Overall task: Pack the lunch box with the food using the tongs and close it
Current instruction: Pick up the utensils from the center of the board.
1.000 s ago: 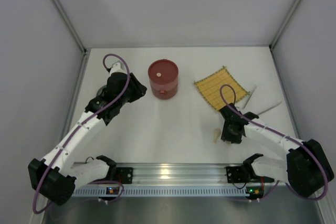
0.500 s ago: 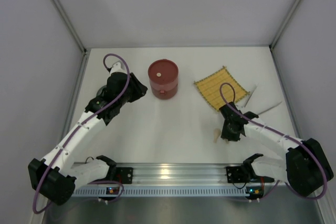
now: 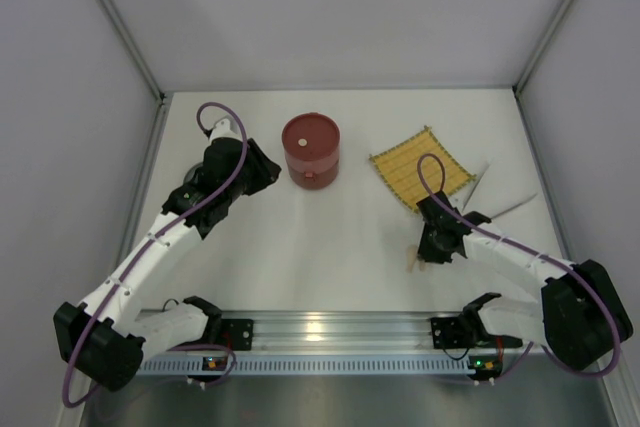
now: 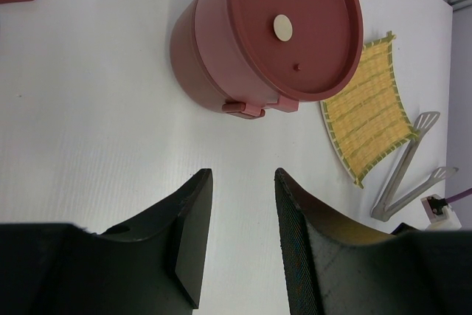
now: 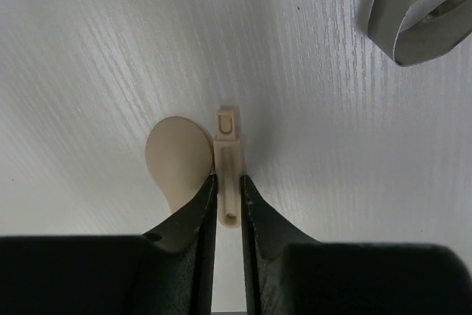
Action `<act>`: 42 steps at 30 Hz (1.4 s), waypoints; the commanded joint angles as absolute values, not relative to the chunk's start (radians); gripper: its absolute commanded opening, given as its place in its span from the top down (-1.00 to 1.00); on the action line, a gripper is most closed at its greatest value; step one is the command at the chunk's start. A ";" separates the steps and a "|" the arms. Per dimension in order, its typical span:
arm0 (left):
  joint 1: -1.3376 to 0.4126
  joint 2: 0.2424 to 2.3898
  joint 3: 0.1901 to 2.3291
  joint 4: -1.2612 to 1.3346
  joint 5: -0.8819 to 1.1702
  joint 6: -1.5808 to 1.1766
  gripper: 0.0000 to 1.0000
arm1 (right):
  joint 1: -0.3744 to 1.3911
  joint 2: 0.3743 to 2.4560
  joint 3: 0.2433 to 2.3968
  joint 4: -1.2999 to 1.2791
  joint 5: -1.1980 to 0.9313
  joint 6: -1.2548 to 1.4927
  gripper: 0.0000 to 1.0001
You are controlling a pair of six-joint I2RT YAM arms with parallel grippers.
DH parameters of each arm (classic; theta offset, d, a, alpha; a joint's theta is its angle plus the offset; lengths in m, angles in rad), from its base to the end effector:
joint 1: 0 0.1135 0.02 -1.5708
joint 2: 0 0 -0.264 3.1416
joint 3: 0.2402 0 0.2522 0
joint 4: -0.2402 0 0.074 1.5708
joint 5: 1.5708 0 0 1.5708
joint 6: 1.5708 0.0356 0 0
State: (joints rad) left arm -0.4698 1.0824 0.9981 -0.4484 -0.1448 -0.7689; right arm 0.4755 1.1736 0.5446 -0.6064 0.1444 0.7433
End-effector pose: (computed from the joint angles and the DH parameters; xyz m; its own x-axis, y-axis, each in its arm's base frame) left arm 0.2158 -0.1038 0.3303 -0.5599 -0.4874 -0.6701 -0.0726 0.8344 -0.5463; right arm 0.1688 0.0811 0.1582 -0.8962 0.2918 -0.3343 0.2656 0.9562 0.1227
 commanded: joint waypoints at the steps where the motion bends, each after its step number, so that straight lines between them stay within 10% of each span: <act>1: -0.468 1.069 0.999 -0.403 -0.138 -0.772 0.11 | 0.463 1.204 0.520 -0.569 0.126 0.744 0.84; 24: -0.468 1.072 1.003 -0.396 -0.133 -0.776 0.11 | 0.463 1.092 0.742 -0.772 0.172 0.710 0.99; 42: -0.468 1.103 1.029 -0.400 -0.150 -0.770 0.11 | 0.560 1.526 1.443 -0.805 0.140 0.643 0.99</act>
